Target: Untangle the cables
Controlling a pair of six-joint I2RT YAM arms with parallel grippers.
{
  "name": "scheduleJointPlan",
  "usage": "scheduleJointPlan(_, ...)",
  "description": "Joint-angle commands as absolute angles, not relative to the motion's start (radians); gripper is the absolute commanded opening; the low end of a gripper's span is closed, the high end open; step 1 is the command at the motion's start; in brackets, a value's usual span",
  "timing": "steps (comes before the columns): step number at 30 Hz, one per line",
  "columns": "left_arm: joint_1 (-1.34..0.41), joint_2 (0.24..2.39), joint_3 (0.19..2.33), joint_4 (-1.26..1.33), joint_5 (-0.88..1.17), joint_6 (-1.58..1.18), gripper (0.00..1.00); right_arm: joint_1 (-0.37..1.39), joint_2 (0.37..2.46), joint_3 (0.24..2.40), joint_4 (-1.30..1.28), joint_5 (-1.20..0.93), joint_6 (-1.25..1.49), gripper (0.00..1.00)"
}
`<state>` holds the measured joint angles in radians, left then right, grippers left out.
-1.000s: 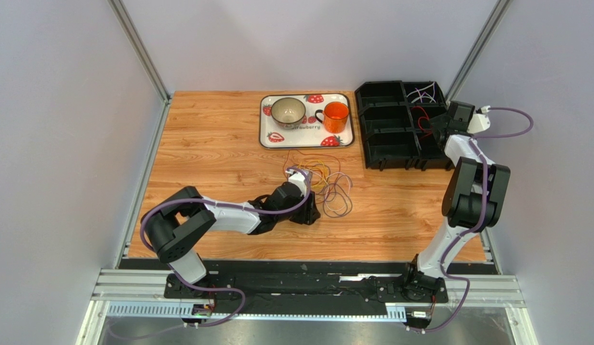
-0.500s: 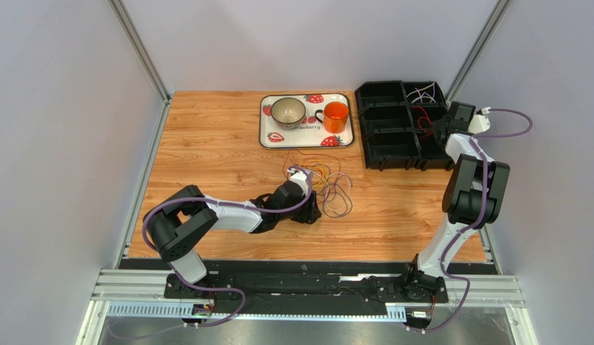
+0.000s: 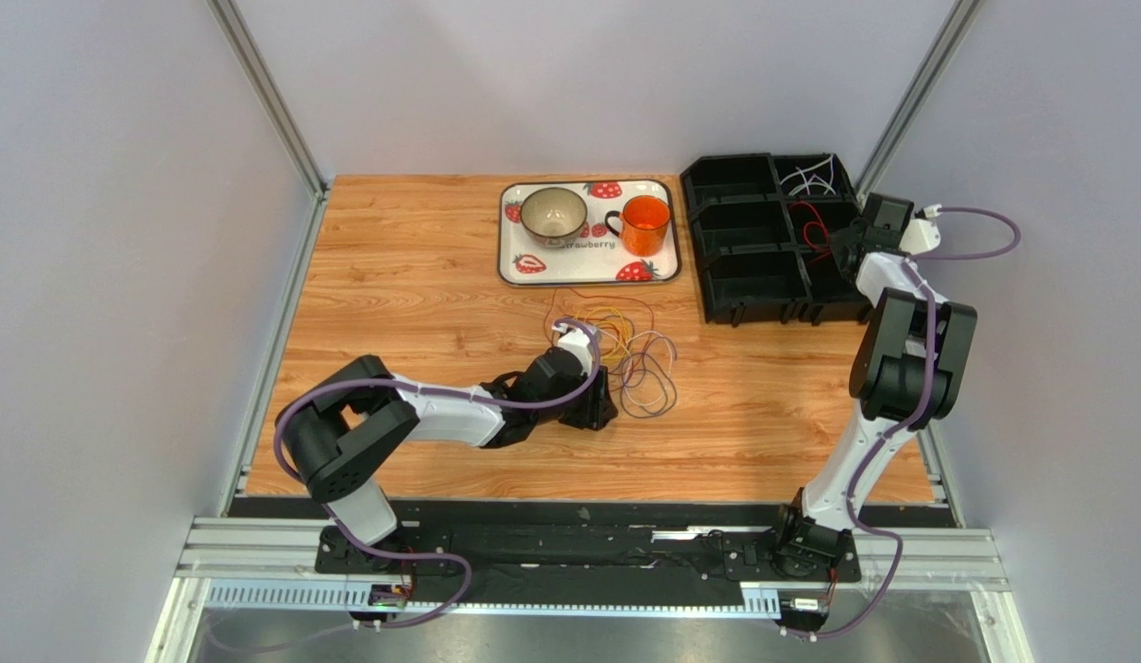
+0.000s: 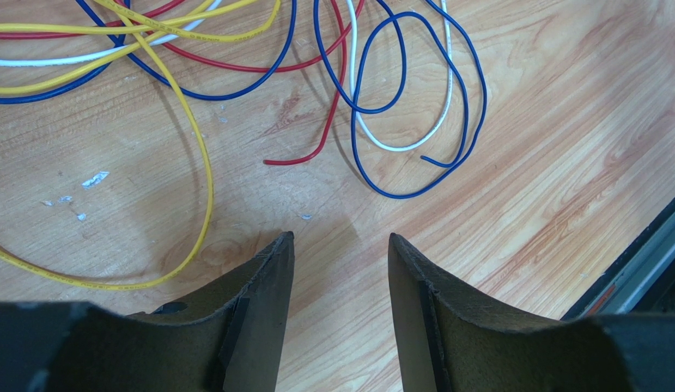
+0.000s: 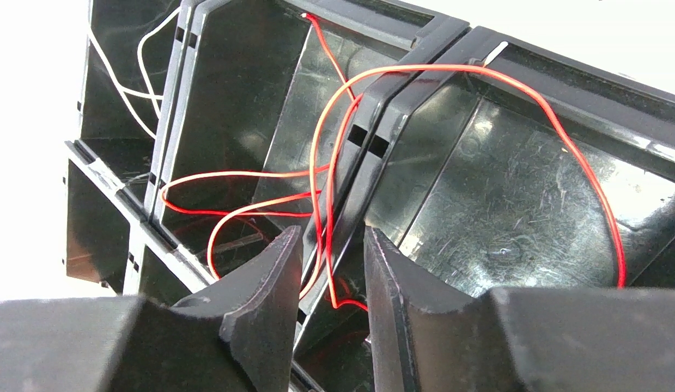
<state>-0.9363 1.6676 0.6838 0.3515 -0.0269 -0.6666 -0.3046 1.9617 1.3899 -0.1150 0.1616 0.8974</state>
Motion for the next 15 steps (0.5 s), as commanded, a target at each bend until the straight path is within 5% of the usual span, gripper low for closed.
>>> scheduleJointPlan(1,-0.942,1.678,0.716,0.35,-0.026,-0.65,0.55,-0.308,1.982,1.445,-0.08,0.158,0.888,0.37)
scheduleJointPlan(7,-0.942,1.677,0.719,0.347,-0.026,-0.65,0.55,-0.308,1.991,1.45,-0.121,0.158,0.879,0.32)
scheduleJointPlan(15,-0.942,1.672,0.718,0.344,-0.025,-0.649,0.55,-0.308,1.982,1.454,-0.138,0.153,0.856,0.08)
